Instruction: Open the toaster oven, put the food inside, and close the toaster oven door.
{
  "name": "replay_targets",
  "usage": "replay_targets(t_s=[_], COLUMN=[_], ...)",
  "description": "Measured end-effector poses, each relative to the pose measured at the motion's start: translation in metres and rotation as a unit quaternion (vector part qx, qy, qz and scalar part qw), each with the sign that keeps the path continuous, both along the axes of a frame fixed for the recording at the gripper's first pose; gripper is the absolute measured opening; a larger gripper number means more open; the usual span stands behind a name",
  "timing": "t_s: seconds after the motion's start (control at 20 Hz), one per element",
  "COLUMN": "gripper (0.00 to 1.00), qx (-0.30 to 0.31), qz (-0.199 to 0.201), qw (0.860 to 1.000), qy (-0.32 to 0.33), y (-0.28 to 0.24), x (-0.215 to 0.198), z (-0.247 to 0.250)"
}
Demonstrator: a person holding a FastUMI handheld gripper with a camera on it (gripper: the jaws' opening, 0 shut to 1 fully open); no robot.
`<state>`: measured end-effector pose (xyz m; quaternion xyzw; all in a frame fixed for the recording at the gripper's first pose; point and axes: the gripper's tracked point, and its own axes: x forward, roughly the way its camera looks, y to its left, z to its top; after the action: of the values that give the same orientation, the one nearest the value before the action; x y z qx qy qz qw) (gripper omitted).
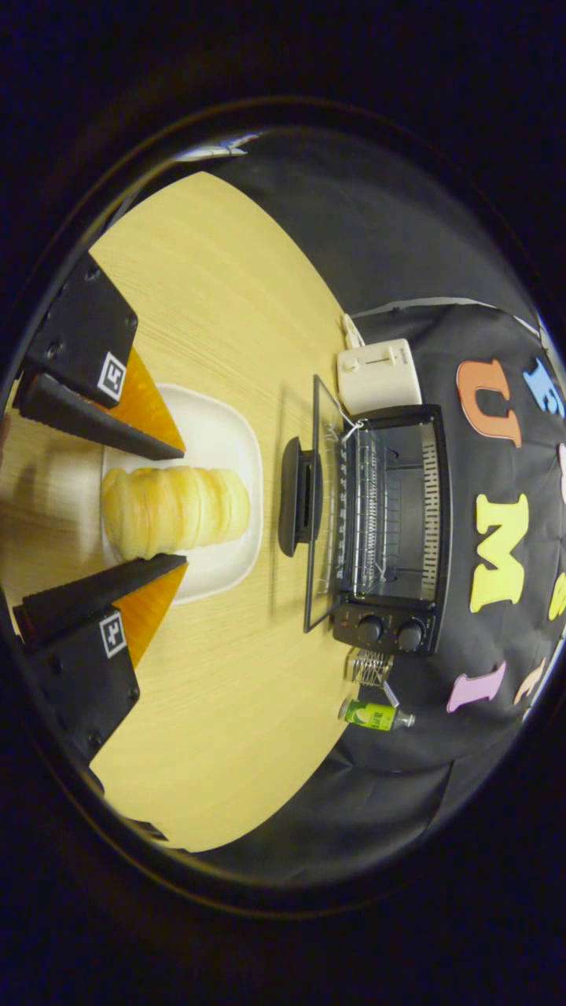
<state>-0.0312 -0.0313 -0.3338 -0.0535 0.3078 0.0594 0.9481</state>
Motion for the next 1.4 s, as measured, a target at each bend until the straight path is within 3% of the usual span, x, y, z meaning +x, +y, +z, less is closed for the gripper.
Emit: replay_targets(t_s=[0.3, 0.55, 0.65, 0.85, 1.0, 1.15, 1.25, 1.4], gripper=[0.66, 0.65, 0.65, 0.65, 0.65, 0.65, 0.64, 0.64], qx=[0.051, 0.122, 0.178, 0.305, 0.426, 0.511, 0.518, 0.504], qz=[-0.022, -0.021, -0.014, 0.01, 0.052, 0.026, 0.006, 0.03], qw=[0.998, 0.991, 0.983, 0.95, 0.901, 0.855, 0.849, 0.856], qy=[-0.033, -0.045, -0.053, -0.066, -0.063, -0.083, -0.104, -0.109], y=[-0.007, -0.006, 0.005, 0.028, 0.054, 0.05, 0.046, 0.058], x=[0.003, 0.008, 0.009, 0.019, 0.029, 0.052, 0.076, 0.103], z=[0.012, 0.024, 0.037, 0.073, 0.102, 0.125, 0.129, 0.131])
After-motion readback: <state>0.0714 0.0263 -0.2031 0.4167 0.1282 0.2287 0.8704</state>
